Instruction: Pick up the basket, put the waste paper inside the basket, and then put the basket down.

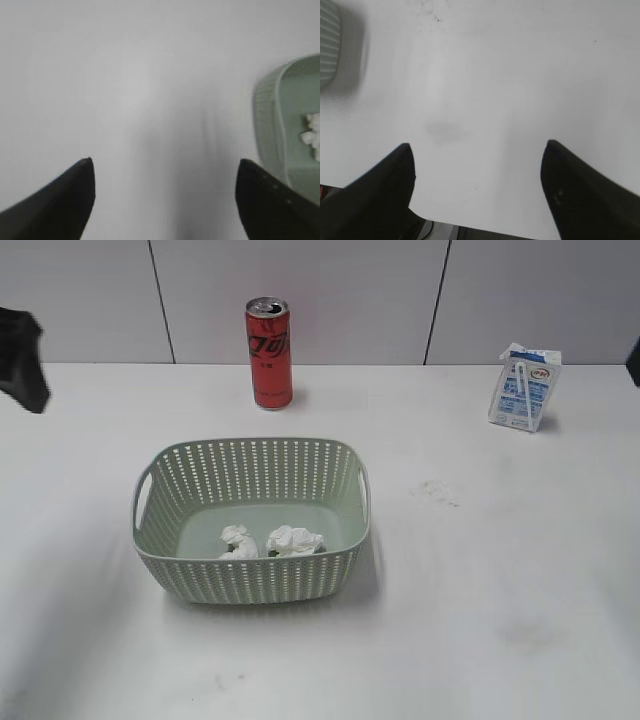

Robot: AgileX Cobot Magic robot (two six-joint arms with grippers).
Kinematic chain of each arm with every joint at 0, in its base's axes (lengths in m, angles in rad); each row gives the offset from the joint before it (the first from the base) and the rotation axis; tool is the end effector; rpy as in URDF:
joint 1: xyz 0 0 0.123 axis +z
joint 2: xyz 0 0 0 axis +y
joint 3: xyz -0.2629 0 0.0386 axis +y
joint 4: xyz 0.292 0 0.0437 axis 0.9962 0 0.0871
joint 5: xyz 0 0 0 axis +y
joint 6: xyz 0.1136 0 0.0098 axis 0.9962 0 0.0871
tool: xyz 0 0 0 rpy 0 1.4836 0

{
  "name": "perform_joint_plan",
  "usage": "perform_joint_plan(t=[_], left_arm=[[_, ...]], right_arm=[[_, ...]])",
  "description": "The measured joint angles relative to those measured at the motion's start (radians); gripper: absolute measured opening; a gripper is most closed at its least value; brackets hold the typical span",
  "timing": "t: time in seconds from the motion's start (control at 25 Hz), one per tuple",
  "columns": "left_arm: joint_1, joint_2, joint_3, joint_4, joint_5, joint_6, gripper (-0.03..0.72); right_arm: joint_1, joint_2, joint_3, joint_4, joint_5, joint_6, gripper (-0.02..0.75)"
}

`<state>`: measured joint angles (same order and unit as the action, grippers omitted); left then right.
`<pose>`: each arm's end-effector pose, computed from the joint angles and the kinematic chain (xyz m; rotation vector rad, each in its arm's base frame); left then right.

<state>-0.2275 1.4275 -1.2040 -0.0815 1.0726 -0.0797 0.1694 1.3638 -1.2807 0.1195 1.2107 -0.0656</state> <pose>0.3249 -0.0836 0.2603 0.1700 2.7849 -0.1867 0.3121 0.0663 0.3017 -0.2959 2.7623 0.1926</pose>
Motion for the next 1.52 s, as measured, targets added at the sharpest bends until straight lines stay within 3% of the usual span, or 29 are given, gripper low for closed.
perform_joint_plan(t=[0.36, 0.64, 0.92, 1.2, 1.52], left_arm=[[0.008, -0.589, 0.340, 0.016, 0.010, 0.007, 0.615], [0.008, -1.088, 0.548, 0.019, 0.015, 0.007, 0.584], [0.008, -1.418, 0.657, 0.081, 0.017, 0.007, 0.582], [0.012, -1.433, 0.701, 0.099, -0.030, 0.007, 0.582], [0.013, -1.434, 0.720, 0.100, -0.009, -0.005, 0.582]], right_arm=[[0.000, -0.484, 0.518, 0.003, -0.140, 0.000, 0.592], [0.000, -0.865, 0.744, 0.004, -0.157, 0.001, 0.592], [0.000, -1.174, 0.786, 0.002, -0.159, 0.001, 0.592], [0.000, -1.353, 0.787, 0.007, -0.163, 0.001, 0.591], [0.000, -1.368, 0.789, -0.001, -0.163, 0.008, 0.591]])
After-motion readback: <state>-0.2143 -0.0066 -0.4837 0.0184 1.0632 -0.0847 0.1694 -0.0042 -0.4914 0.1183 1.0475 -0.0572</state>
